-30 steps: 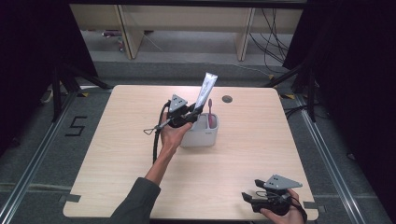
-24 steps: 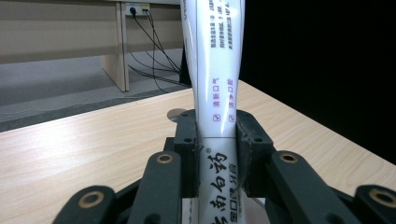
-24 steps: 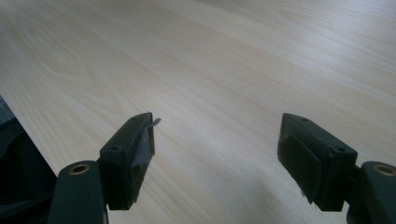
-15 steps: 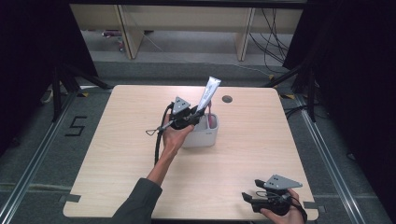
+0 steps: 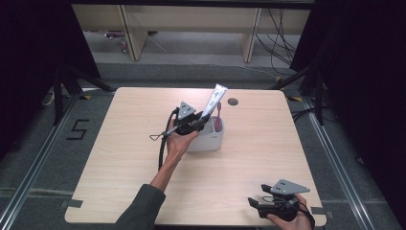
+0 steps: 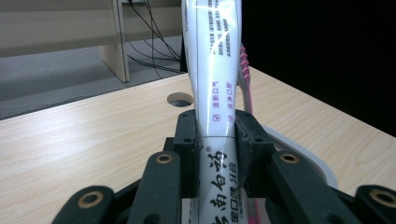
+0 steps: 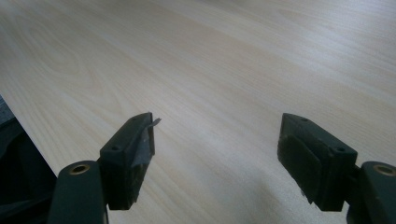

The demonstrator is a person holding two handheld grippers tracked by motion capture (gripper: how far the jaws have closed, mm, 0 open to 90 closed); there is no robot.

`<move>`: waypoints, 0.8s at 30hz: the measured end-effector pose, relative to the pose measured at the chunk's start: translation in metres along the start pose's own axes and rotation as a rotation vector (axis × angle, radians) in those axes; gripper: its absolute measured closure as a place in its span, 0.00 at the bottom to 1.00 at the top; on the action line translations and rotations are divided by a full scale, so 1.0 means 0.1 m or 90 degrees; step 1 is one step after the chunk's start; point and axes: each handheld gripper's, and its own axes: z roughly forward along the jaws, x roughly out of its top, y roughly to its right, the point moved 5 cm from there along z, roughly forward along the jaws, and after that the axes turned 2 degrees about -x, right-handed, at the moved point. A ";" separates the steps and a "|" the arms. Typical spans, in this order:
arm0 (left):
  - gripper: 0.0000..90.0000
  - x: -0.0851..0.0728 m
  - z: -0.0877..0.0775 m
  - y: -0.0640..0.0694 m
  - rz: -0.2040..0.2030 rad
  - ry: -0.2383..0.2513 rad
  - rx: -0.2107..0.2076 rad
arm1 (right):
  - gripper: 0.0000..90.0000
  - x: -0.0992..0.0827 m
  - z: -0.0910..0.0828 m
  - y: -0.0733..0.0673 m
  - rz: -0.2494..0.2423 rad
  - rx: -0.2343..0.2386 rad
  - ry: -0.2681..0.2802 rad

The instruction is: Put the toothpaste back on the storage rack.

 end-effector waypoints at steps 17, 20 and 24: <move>0.78 -0.02 -0.02 0.02 -0.005 -0.026 0.002 | 0.31 0.00 0.01 0.01 -0.010 -0.001 0.001; 0.78 0.03 -0.07 0.03 0.001 -0.029 -0.002 | 0.31 0.00 0.01 0.02 -0.013 -0.005 0.005; 0.84 0.10 -0.15 0.02 0.006 -0.040 -0.004 | 0.31 0.00 0.01 0.00 -0.001 -0.002 0.002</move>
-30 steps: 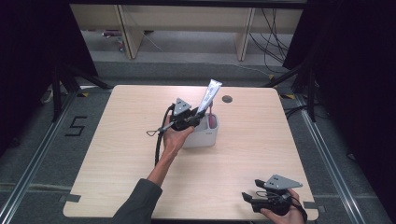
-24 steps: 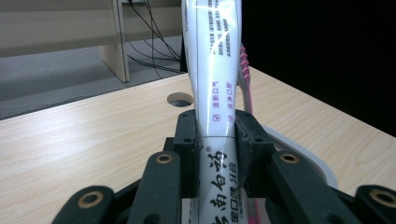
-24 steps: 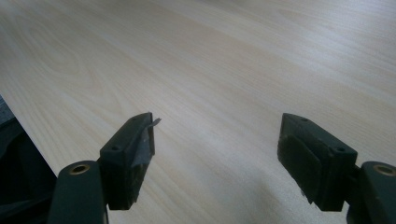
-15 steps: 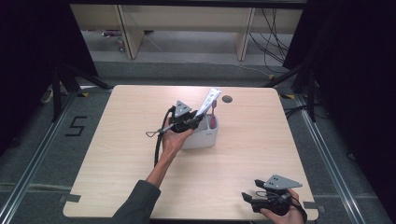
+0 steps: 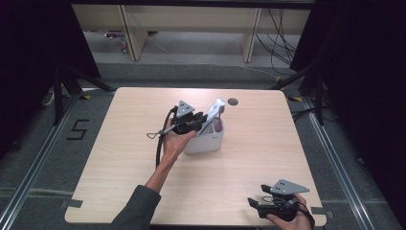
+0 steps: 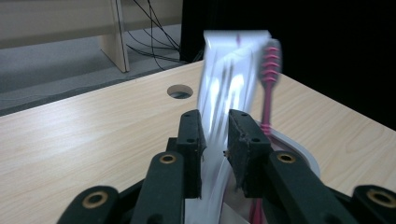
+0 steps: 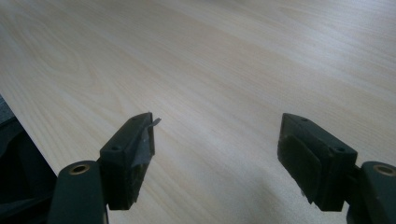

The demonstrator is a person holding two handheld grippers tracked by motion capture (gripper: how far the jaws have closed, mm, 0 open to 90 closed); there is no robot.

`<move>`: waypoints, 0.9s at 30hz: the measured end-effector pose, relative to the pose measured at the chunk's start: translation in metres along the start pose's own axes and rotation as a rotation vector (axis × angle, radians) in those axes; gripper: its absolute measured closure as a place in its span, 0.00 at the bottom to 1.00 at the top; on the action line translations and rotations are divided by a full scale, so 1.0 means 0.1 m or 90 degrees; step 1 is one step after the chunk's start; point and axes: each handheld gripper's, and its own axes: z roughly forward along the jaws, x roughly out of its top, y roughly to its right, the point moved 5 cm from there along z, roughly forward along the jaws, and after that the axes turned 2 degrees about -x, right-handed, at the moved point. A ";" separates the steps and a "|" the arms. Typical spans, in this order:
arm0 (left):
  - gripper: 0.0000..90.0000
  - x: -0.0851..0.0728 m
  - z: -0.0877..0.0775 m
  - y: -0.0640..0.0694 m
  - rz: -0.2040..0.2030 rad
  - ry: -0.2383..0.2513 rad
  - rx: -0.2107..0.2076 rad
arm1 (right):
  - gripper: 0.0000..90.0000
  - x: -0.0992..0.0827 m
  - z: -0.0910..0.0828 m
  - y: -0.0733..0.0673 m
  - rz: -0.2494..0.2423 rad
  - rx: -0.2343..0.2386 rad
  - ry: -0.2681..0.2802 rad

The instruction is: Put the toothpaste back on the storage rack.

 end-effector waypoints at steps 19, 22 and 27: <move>0.76 0.06 -0.24 -0.05 0.010 -0.028 0.002 | 0.31 0.00 0.00 0.02 -0.008 0.000 -0.003; 0.71 0.06 -0.28 -0.05 0.010 -0.032 0.000 | 0.31 0.00 0.01 0.01 -0.007 0.005 -0.002; 0.63 0.07 -0.34 -0.04 0.011 -0.037 -0.002 | 0.31 0.00 0.01 0.00 0.001 0.004 -0.005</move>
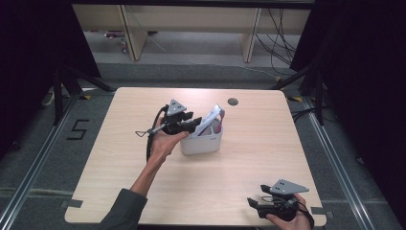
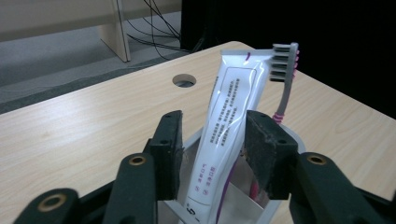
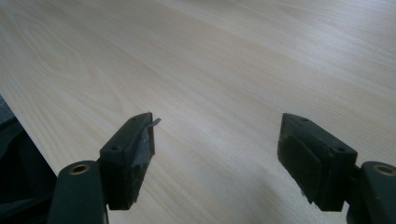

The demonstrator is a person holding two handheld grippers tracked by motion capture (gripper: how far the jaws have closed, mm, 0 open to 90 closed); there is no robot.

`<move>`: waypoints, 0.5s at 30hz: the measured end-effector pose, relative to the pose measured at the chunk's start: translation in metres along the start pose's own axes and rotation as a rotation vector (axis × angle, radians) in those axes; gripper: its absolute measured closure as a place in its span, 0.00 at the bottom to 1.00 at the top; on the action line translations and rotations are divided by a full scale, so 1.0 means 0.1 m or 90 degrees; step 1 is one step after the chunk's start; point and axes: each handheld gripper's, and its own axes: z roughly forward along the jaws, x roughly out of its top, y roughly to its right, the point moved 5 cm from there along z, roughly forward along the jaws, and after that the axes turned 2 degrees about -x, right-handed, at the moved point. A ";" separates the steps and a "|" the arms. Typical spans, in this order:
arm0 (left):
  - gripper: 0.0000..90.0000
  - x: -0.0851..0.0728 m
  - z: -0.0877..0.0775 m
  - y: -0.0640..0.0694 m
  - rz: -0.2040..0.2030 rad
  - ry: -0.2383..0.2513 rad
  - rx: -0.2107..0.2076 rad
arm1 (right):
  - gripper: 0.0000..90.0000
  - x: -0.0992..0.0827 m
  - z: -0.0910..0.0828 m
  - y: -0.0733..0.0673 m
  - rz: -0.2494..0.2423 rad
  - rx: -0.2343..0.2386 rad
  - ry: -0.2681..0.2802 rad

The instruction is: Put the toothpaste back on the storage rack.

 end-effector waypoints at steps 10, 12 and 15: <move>0.49 -0.01 -0.08 0.04 0.000 -0.014 -0.007 | 0.31 0.00 0.00 -0.01 0.005 -0.001 0.000; 0.47 -0.02 -0.10 0.04 0.004 -0.016 -0.004 | 0.31 0.00 0.00 0.00 0.001 -0.002 0.001; 0.44 -0.04 -0.13 0.05 -0.007 -0.015 -0.006 | 0.31 0.01 0.01 0.02 -0.015 -0.005 0.005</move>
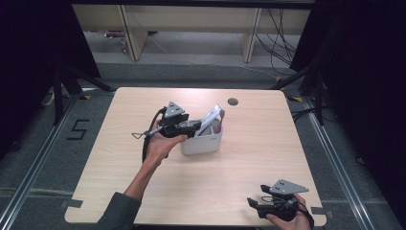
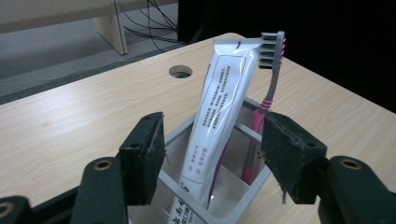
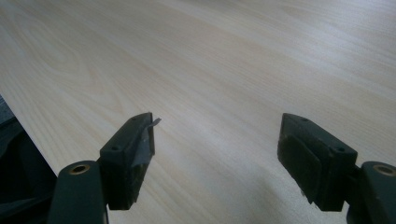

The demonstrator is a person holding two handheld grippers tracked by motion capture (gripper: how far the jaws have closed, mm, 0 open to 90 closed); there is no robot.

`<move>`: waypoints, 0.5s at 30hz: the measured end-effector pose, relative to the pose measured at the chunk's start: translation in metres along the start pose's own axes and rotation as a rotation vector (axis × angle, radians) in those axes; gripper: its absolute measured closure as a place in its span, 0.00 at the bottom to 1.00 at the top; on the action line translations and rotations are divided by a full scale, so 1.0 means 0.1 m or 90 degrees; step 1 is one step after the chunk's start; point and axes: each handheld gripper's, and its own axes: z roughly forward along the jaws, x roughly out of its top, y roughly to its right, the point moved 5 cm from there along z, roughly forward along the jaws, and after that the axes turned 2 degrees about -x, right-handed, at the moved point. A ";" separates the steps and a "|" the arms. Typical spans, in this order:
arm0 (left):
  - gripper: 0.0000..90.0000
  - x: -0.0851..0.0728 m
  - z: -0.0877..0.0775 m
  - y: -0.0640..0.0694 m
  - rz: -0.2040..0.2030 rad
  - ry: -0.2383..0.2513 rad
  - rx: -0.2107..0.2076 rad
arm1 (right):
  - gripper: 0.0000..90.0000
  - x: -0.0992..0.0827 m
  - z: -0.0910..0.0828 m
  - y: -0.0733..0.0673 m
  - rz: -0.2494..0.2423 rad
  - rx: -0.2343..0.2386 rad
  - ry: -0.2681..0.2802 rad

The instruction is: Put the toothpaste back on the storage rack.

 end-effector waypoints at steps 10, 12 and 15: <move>0.38 -0.12 -0.13 0.00 -0.008 -0.006 -0.006 | 0.31 -0.01 0.00 -0.02 0.017 0.001 -0.006; 0.37 -0.15 -0.17 0.01 -0.008 -0.004 -0.012 | 0.31 -0.01 0.00 -0.03 0.026 0.005 -0.012; 0.36 -0.18 -0.22 0.01 -0.006 -0.008 -0.010 | 0.31 -0.02 0.00 -0.04 0.029 0.006 -0.013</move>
